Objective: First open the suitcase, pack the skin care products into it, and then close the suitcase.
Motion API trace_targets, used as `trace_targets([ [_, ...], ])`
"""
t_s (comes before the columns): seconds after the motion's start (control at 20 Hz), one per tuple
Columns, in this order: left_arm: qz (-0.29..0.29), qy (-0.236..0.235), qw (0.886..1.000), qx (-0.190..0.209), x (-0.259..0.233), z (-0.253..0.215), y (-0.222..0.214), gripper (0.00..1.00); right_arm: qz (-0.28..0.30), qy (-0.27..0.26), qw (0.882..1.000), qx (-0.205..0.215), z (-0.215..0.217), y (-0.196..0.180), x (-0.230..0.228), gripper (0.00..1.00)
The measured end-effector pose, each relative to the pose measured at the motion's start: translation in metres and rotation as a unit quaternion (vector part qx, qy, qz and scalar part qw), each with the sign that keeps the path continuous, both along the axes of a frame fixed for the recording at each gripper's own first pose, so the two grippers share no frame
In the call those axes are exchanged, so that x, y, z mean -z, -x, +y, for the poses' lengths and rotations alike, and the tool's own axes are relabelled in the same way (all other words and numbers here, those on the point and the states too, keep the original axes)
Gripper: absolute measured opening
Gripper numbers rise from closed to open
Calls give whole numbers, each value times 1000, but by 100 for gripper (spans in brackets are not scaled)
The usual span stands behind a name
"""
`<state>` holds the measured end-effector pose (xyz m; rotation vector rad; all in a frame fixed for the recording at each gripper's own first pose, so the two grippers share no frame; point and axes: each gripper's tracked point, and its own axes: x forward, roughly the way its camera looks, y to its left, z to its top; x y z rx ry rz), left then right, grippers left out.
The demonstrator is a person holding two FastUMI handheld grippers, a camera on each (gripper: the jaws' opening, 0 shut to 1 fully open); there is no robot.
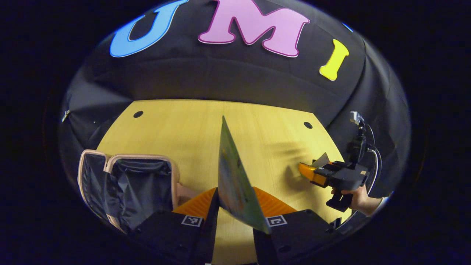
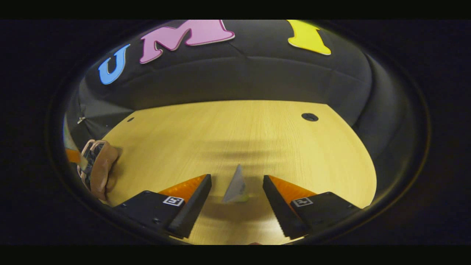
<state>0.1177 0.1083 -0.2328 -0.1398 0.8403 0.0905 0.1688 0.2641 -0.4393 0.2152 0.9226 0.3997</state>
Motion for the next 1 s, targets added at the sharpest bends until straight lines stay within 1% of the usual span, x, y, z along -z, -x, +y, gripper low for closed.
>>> trace_targets([
  [0.05,3,-1,1000,-11,-5,10,11,47,9,17,1000,5,-5,1,8,66],
  [0.15,22,2,999,-35,-5,33,35,47,3,18,1000,7,-2,-1,6,26],
  [0.2,38,-2,998,-47,-6,46,47,47,7,13,1000,6,0,0,6,31],
  [0.25,51,-7,997,-61,-7,64,58,47,14,0,1000,6,4,3,1,26],
  [0.3,64,-9,995,-71,-11,83,69,47,20,-13,1000,7,8,8,-6,31],
  [0.35,82,-10,993,-81,-11,101,82,51,22,-24,999,6,12,11,-17,30],
  [0.45,132,-12,985,-107,-4,144,106,51,10,-42,999,-3,23,18,-43,31],
  [0.5,162,-13,980,-116,4,162,118,47,1,-52,999,-12,31,24,-59,31],
  [0.55,197,-11,973,-117,14,176,129,51,-11,-65,998,-24,40,30,-74,31],
  [0.6,227,-8,967,-114,24,187,139,51,-23,-79,996,-33,50,36,-92,30],
  [0.65,260,-2,960,-107,33,195,147,47,-29,-94,994,-40,59,44,-110,30],
  [0.7,285,4,953,-104,48,205,151,48,-32,-112,992,-49,70,54,-125,30],
  [0.75,320,17,942,-101,60,210,159,47,-34,-125,990,-57,81,63,-141,30],
  [0.8,339,23,935,-106,69,216,159,44,-37,-129,989,-63,88,71,-154,30],
  [0.9,353,27,929,-107,84,229,156,51,-54,-136,986,-77,102,91,-175,30],
  [0.95,356,32,928,-109,88,230,154,43,-62,-134,986,-83,108,98,-185,30],
  [1.0,358,40,927,-104,89,229,152,46,-66,-130,985,-87,113,104,-190,30],
])
